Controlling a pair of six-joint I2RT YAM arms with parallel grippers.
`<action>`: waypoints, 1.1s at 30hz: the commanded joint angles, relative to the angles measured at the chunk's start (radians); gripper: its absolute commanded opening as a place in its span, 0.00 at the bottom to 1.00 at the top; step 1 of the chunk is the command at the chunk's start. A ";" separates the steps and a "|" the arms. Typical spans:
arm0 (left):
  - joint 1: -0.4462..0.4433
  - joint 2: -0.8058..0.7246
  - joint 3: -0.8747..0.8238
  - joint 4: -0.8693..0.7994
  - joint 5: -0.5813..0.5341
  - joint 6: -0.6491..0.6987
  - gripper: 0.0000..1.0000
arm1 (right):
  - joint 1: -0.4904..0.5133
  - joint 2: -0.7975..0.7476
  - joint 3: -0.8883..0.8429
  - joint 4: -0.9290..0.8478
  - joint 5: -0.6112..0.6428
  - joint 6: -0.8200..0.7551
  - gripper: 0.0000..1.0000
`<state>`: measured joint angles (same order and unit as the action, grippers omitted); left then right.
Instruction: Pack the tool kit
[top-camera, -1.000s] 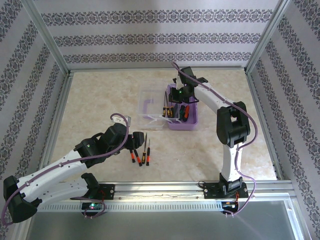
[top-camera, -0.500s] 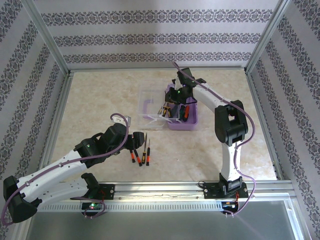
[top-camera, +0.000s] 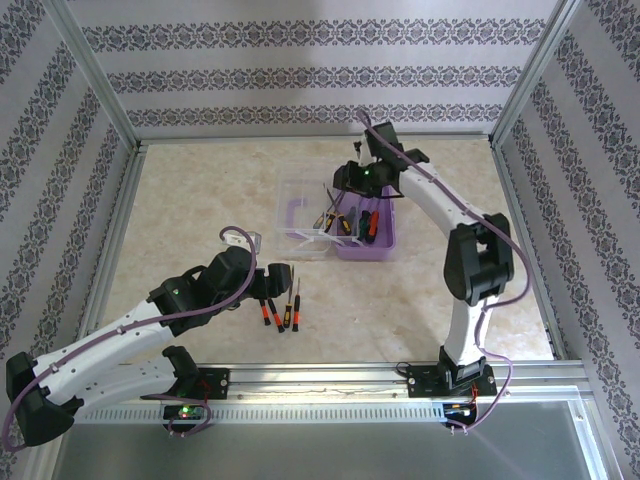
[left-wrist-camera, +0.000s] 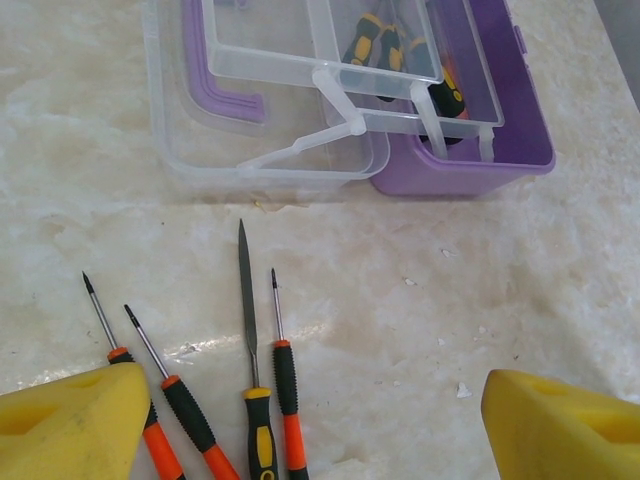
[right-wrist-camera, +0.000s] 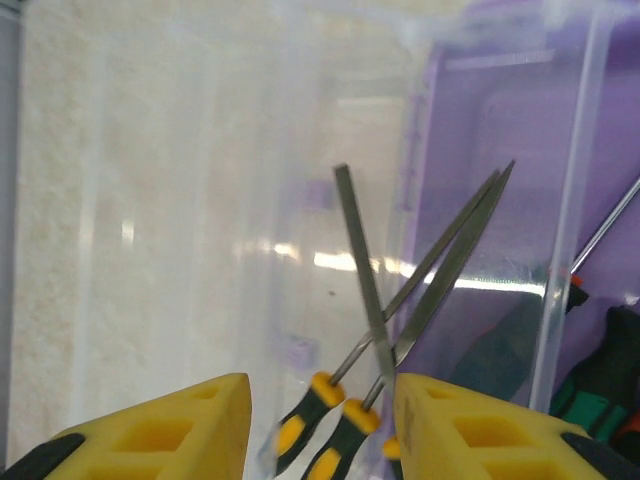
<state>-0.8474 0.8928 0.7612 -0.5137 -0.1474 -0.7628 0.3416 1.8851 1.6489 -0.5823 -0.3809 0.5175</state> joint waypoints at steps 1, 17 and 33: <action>0.021 0.032 -0.009 -0.041 -0.032 -0.037 0.83 | -0.010 -0.109 -0.041 -0.003 0.028 -0.018 0.43; 0.036 0.271 -0.092 0.030 0.066 -0.110 0.55 | -0.017 -0.652 -0.747 0.243 0.092 0.057 0.37; -0.050 0.528 0.055 -0.051 0.191 0.028 0.38 | -0.073 -0.745 -0.864 0.237 0.086 0.057 0.35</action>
<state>-0.8772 1.3949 0.7853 -0.5133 0.0235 -0.7692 0.2764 1.1454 0.7940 -0.3676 -0.2955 0.5610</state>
